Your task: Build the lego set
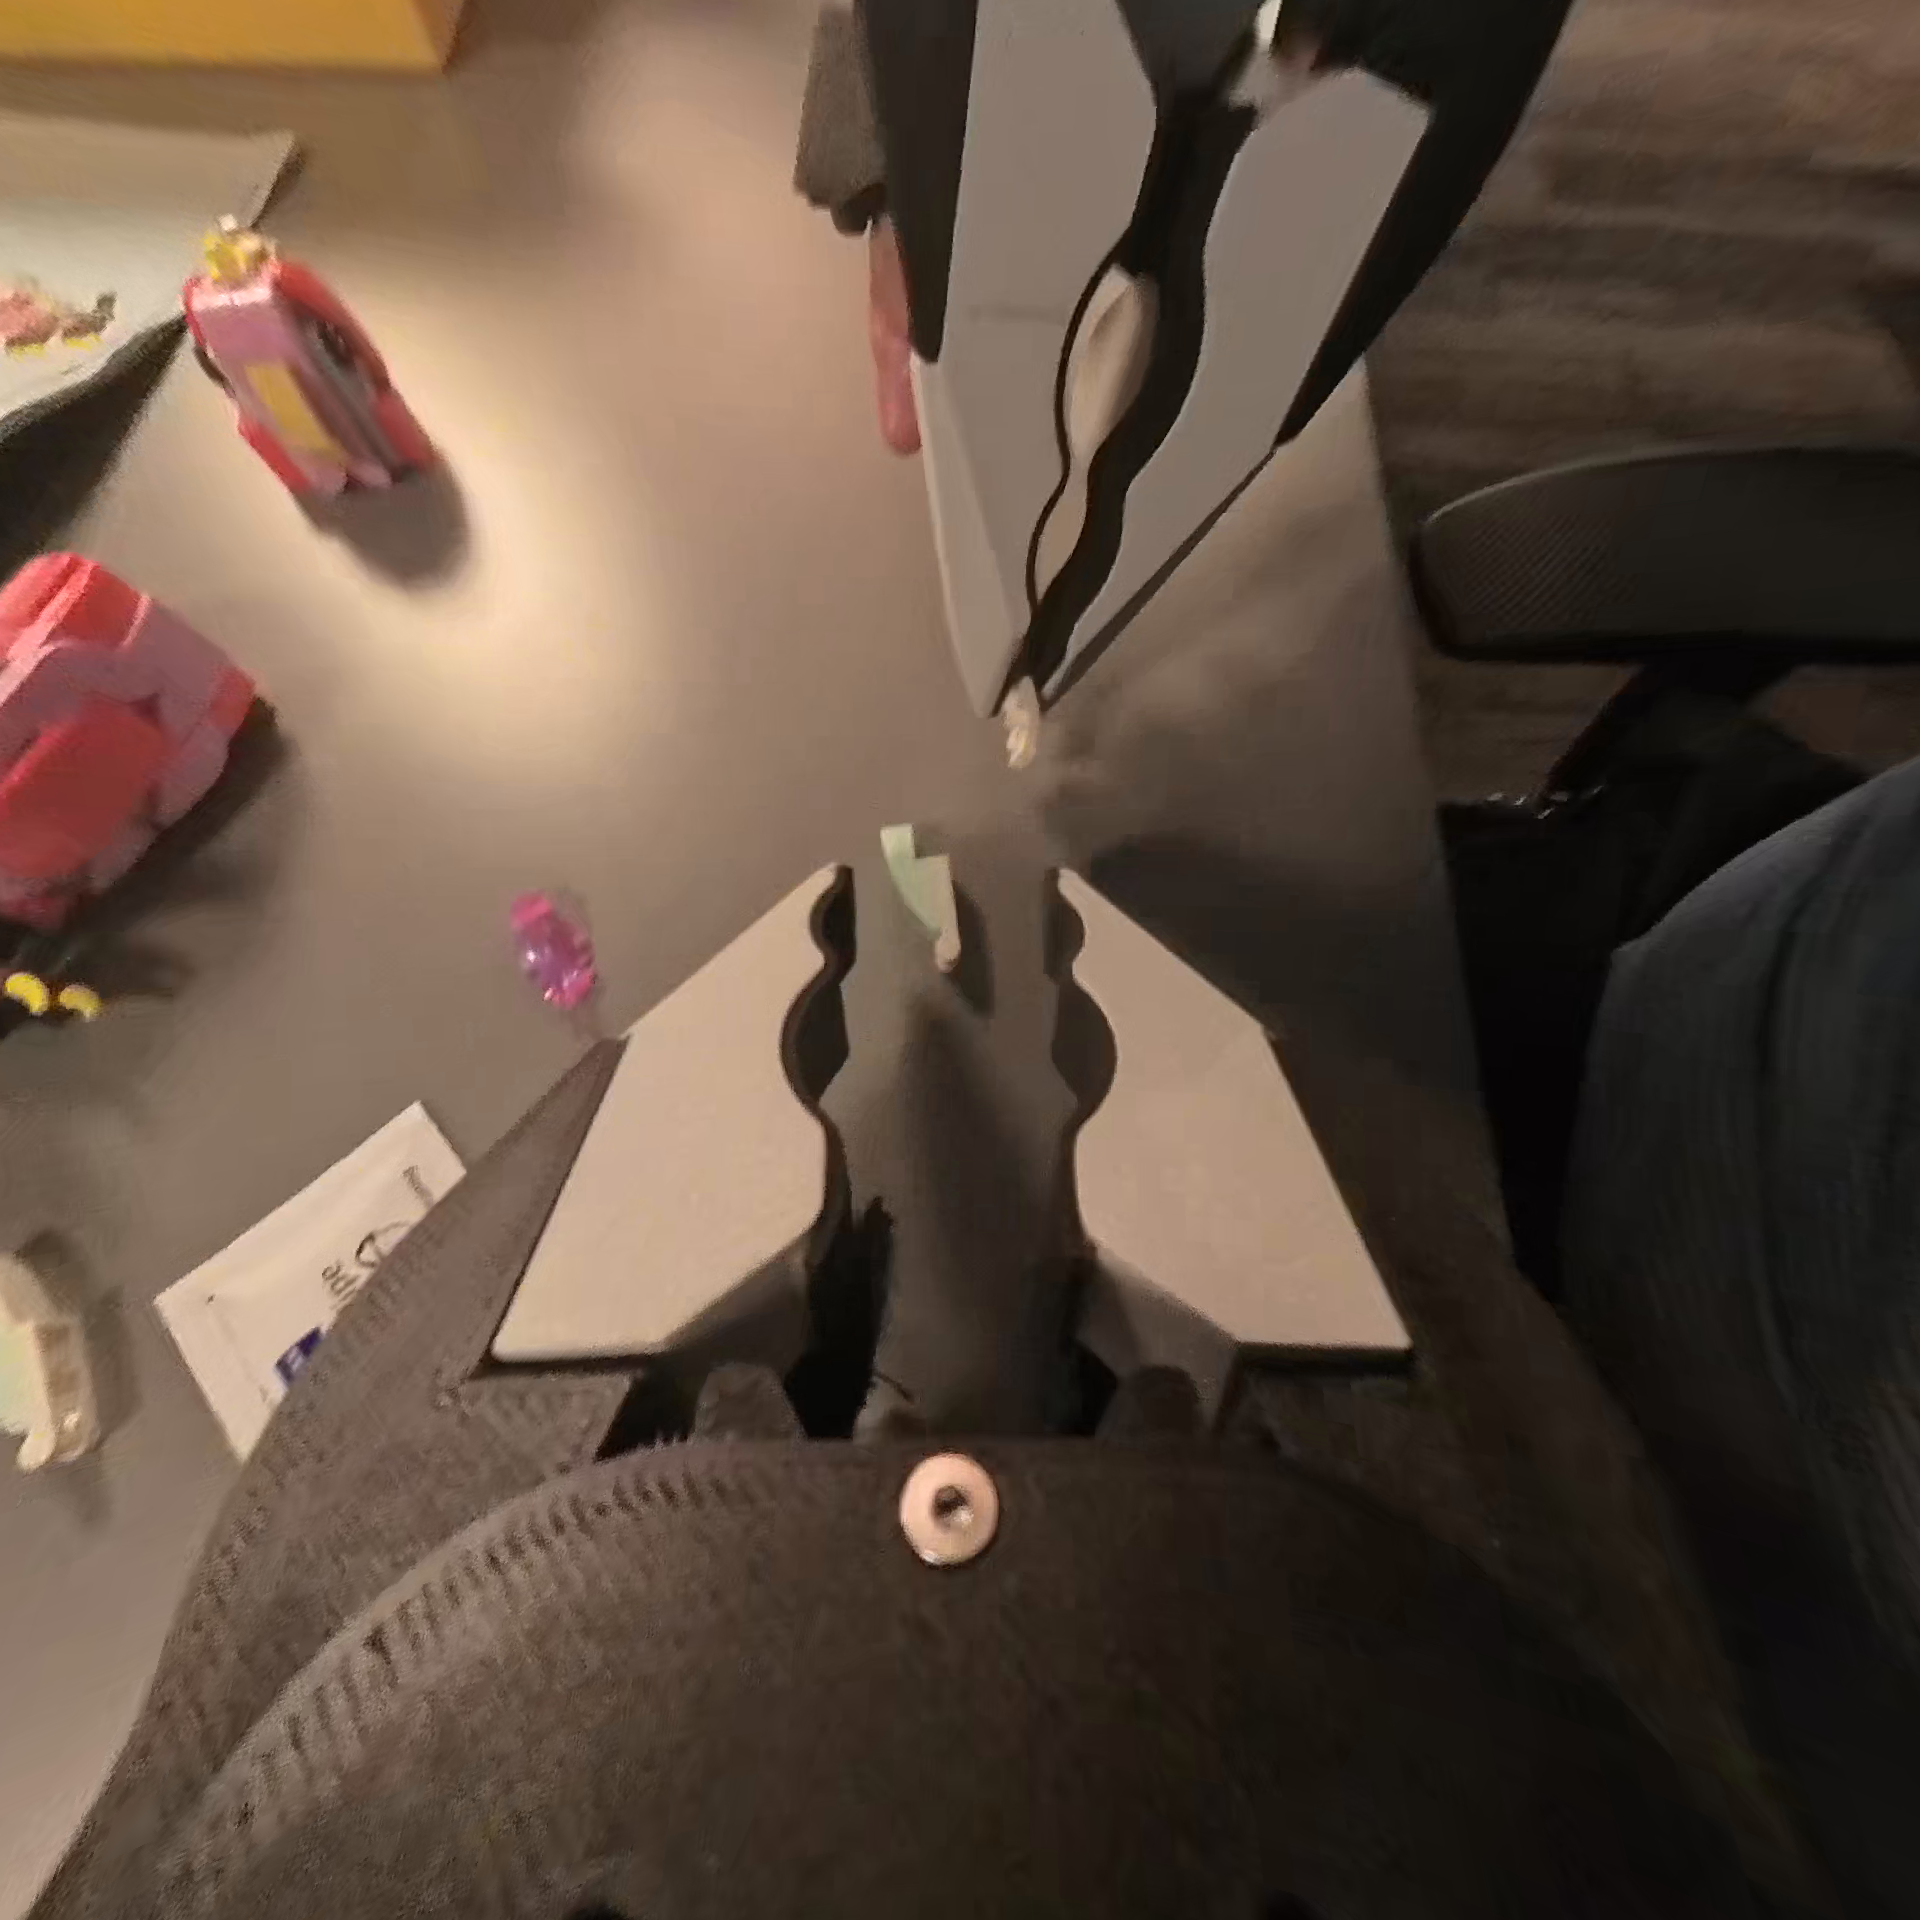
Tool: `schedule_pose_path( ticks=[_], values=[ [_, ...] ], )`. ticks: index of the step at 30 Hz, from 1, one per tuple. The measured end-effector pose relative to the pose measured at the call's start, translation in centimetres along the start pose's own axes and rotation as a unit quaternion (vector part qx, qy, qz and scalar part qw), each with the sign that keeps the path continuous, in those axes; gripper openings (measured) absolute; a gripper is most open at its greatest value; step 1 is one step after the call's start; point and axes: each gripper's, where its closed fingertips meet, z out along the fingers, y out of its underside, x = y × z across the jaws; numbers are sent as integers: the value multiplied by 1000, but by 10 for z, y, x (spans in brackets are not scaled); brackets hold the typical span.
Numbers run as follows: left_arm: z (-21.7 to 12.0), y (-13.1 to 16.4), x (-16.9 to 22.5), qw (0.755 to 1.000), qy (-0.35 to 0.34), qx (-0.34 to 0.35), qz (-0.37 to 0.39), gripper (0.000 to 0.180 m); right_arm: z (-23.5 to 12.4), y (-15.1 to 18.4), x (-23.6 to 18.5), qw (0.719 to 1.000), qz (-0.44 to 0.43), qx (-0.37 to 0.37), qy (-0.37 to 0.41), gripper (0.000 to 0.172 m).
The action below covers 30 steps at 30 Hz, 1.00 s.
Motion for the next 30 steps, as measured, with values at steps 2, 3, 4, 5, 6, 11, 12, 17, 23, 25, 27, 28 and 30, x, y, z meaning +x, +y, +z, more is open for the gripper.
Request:
schedule_pose_path(
  ticks=[2, 3, 4, 5, 6, 11, 12, 17, 23, 25, 27, 28, 30],
  values=[
    [3, 7, 0, 1000, -2, -24, 1, 34, 4, 5, -1, 1000, -4, -13, -14, 2],
    [5, 10, 0, 999, -2, -34, 1, 31, 6, 7, -1, 1000, -3, -17, -20, 3],
    [6, 13, -1, 999, -4, -44, 2, 30, 6, 6, 0, 1000, 1, -14, -24, 2],
    [7, 12, -1, 999, -6, -43, 3, 25, 7, 6, 1, 1000, 7, -14, -27, 3],
    [8, 12, -1, 999, -8, -48, 7, 20, 7, 7, 1, 999, 13, -16, -31, 3],
    [12, 9, -1, 998, -10, -57, 27, 6, 7, 7, 3, 998, 31, -19, -42, 5],
    [13, 9, -1, 998, -6, -57, 21, 6, 7, 8, 3, 998, 31, -19, -42, 5],
    [15, 7, -2, 998, 6, -55, -11, 6, 6, 8, 1, 998, 26, -24, -47, 6],
    [16, 7, -2, 998, 15, -53, -20, 6, 3, 12, -5, 997, 32, -33, -67, 9],
    [16, 6, -1, 998, 18, -53, -26, 6, 2, 12, -6, 997, 31, -35, -69, 9],
    [17, 5, -1, 998, 21, -53, -36, 6, 1, 13, -6, 996, 34, -37, -67, 8],
    [17, 5, -1, 998, 23, -52, -41, 6, 0, 12, -6, 996, 43, -35, -68, 9],
    [17, 5, -1, 997, 28, -49, -48, 6, -1, 8, -5, 993, 83, -17, -77, 10]
  ],
)
